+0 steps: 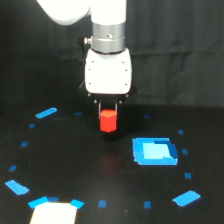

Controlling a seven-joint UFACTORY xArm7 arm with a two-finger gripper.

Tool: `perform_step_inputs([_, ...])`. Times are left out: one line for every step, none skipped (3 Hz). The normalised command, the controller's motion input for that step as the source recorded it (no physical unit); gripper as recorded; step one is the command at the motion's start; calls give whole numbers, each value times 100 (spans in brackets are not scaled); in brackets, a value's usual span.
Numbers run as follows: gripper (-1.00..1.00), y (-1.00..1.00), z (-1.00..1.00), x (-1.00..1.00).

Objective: Pick up the red object from the table

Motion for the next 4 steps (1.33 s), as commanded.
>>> perform_step_inputs([-100,100,43,46])
perform_step_inputs([-100,91,43,46])
perform_step_inputs([-100,100,38,100])
perform_step_inputs([-100,100,33,94])
